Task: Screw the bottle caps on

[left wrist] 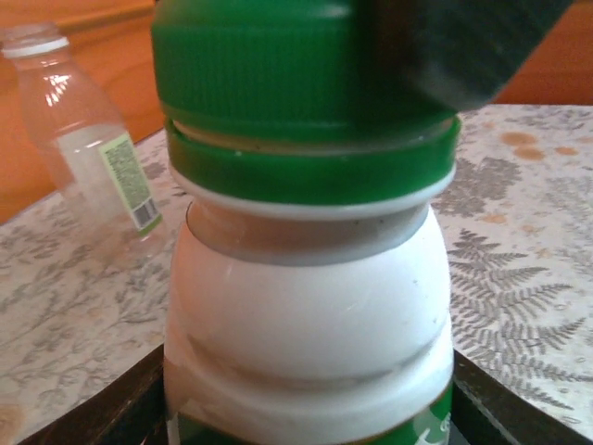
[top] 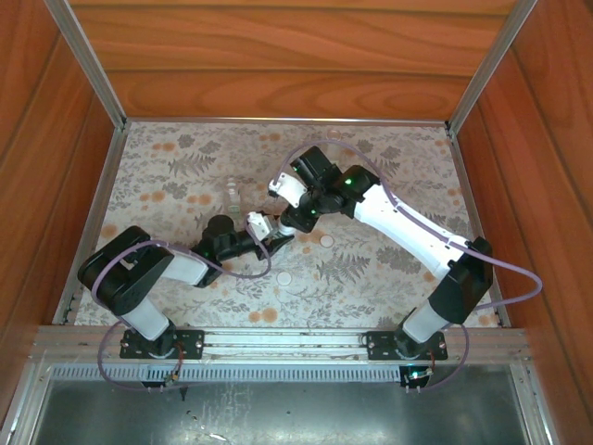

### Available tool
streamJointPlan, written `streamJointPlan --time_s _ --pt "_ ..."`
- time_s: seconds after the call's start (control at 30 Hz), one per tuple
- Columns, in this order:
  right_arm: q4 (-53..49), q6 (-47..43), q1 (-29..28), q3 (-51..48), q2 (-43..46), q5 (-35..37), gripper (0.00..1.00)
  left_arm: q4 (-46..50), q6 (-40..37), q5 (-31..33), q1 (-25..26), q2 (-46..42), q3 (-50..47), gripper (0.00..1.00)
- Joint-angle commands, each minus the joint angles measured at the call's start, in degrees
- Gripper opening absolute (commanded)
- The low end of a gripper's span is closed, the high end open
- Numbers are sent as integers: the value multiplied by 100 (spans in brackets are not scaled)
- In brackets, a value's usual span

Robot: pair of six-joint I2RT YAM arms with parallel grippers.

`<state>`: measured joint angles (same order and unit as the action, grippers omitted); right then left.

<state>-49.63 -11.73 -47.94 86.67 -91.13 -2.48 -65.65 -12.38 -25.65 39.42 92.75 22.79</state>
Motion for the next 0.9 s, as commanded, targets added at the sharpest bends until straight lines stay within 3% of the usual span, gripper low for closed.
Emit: streamJointPlan --time_s 0.0,0.13,0.27,0.4,0.5,0.67,0.8,0.87 --pt "-61 2621 -31 16 -88 838 24 -150 -358 382 -3 -206 235 58" --pt "-170 3782 -184 -49 2 1255 25 -101 -458 411 11 -152 273 58" --pt "9 3345 -198 -161 199 1031 34 -73 -406 77 -1 -112 234 58" --pt "627 2177 -198 -509 760 731 58 -33 -430 -146 -2 -251 1 58" --pt "1066 1220 -191 -868 1282 462 65 80 -529 -156 -4 -428 -170 58" --pt "1431 -1129 -192 -1668 2087 8 65 875 -1070 -10 95 -876 -244 58" --pt "1729 -2724 -196 -2096 2602 50 64 1592 -1527 200 236 -1309 -191 58" --pt "1357 -3543 -198 -2001 2683 -473 65 1822 -1723 327 308 -1533 -201 58"
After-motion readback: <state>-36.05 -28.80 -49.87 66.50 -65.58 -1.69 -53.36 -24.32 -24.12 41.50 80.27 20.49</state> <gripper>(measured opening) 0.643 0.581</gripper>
